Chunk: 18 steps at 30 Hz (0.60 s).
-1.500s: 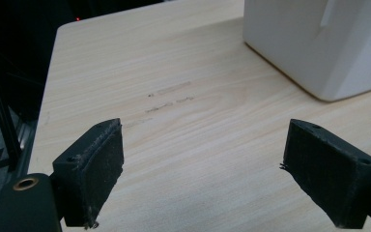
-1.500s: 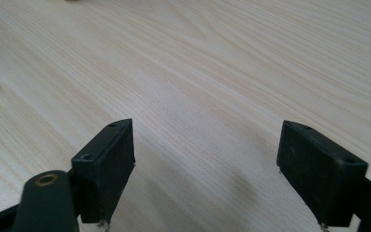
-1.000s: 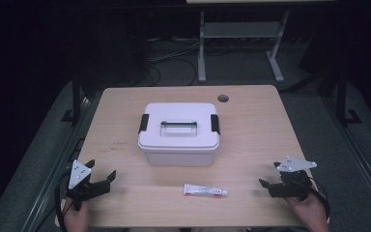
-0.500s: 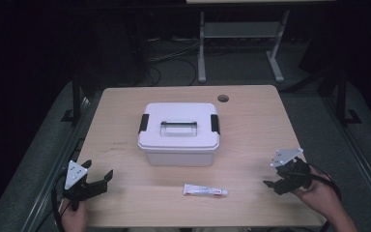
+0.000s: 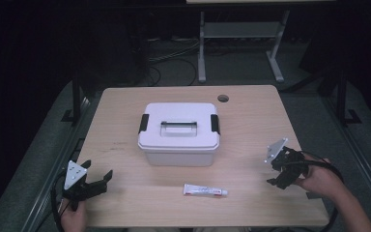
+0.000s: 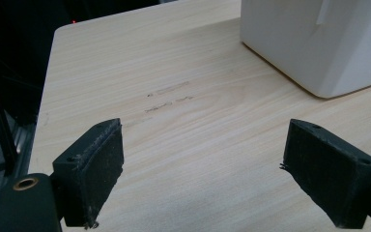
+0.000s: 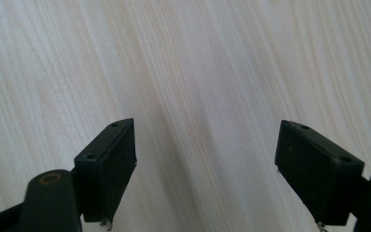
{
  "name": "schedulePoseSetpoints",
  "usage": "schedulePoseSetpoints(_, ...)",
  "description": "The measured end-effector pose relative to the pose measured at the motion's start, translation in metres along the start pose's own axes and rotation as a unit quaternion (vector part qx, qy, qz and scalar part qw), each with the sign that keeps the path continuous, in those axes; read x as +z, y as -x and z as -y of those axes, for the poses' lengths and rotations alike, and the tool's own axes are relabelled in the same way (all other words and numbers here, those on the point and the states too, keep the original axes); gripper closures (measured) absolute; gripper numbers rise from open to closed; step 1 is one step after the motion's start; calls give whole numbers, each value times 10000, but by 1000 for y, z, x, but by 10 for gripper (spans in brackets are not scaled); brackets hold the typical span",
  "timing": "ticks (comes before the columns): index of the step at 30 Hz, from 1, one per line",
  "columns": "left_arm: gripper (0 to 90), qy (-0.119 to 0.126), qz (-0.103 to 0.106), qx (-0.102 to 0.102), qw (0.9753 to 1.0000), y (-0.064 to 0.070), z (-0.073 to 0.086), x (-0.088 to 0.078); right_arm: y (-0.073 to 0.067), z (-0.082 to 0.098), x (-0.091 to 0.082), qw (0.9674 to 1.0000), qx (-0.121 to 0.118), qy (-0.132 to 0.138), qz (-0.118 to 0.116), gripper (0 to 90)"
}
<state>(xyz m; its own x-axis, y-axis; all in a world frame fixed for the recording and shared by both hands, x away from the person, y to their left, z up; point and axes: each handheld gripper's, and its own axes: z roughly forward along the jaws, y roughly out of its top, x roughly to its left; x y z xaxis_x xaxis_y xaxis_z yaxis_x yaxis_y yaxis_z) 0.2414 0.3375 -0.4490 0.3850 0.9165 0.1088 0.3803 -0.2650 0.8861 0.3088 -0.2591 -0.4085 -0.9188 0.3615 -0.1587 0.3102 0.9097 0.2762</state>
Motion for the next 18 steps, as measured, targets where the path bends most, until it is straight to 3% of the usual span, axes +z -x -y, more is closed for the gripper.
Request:
schedulePoseSetpoints(8, 137, 18, 5, -24, 10000, -1, 0, -1, 13, -8, 0, 9990, -166, -417, -14, 219)
schedulePoseSetpoints(18, 137, 33, 7, -26, 10000, -2, 0, -1, 25, -27, -2, 9969, -390, -684, -34, 219)
